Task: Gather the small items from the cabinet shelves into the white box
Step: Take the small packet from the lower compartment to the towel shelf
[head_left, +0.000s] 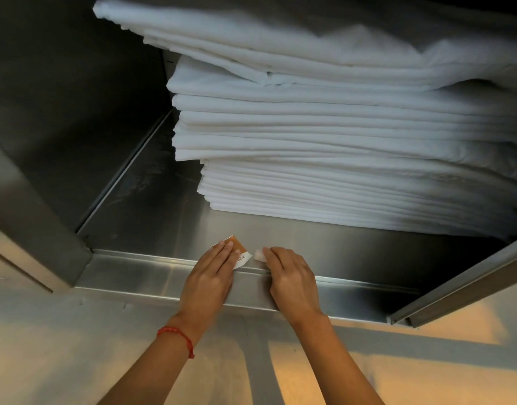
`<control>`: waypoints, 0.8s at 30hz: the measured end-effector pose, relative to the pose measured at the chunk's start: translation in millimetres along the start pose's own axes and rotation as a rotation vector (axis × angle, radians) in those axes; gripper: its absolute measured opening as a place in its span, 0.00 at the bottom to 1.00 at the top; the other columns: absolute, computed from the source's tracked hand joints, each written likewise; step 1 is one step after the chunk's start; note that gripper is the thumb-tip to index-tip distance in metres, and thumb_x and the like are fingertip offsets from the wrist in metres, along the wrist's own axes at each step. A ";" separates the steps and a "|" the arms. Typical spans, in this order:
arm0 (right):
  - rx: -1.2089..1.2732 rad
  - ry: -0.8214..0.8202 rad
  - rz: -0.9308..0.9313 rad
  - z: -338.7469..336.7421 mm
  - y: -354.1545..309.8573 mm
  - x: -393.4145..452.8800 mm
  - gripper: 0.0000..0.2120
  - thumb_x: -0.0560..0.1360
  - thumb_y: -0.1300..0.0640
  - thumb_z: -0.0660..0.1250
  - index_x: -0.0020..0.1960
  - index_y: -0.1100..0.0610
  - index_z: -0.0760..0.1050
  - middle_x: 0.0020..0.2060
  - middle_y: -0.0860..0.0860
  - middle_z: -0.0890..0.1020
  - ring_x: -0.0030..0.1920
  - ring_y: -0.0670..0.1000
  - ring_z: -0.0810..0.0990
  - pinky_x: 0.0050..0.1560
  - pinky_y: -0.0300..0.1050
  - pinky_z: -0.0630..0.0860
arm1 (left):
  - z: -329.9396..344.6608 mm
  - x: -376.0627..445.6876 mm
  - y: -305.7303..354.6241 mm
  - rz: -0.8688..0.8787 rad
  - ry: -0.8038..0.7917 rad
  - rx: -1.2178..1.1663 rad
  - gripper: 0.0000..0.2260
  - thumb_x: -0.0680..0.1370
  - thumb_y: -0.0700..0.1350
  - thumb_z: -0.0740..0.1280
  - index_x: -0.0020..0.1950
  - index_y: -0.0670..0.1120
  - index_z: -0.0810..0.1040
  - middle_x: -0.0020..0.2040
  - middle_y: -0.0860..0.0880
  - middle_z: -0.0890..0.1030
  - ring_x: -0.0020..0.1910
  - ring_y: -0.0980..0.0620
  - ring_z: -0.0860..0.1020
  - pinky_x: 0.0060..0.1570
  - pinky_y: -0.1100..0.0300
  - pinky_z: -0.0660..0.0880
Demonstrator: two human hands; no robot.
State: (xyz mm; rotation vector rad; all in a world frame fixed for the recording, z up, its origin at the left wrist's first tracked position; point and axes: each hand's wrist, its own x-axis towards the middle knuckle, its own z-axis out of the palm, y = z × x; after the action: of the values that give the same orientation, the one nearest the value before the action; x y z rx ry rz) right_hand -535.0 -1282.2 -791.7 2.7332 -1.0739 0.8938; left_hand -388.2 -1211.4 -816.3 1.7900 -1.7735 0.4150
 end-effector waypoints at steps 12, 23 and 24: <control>-0.025 0.004 -0.006 -12.6 1.6 0.6 0.26 0.49 0.74 0.77 0.47 0.64 0.82 0.41 0.57 0.83 0.38 0.56 0.83 0.39 0.45 0.80 | -16.9 7.9 1.2 0.088 -0.005 0.018 0.23 0.51 0.27 0.81 0.44 0.35 0.84 0.45 0.38 0.84 0.42 0.41 0.84 0.39 0.45 0.79; 0.049 0.007 0.021 -40.1 -0.1 6.4 0.28 0.49 0.75 0.75 0.49 0.65 0.82 0.43 0.58 0.83 0.40 0.57 0.83 0.41 0.46 0.80 | -45.5 24.1 17.6 0.121 -0.023 0.012 0.22 0.53 0.27 0.80 0.46 0.36 0.84 0.47 0.39 0.84 0.44 0.43 0.84 0.42 0.48 0.80; 0.054 0.020 0.026 -43.8 -1.7 6.4 0.25 0.52 0.75 0.72 0.49 0.65 0.82 0.43 0.58 0.84 0.40 0.57 0.83 0.42 0.45 0.80 | -49.7 25.4 20.0 0.129 -0.015 0.011 0.21 0.55 0.27 0.79 0.46 0.36 0.84 0.47 0.39 0.84 0.44 0.43 0.84 0.42 0.49 0.80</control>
State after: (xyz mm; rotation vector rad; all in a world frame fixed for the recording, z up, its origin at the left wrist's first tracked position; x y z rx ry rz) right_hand -551.7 -1273.0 -751.7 2.7536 -1.1010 0.9651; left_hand -397.4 -1201.2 -758.6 1.6954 -1.9065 0.4647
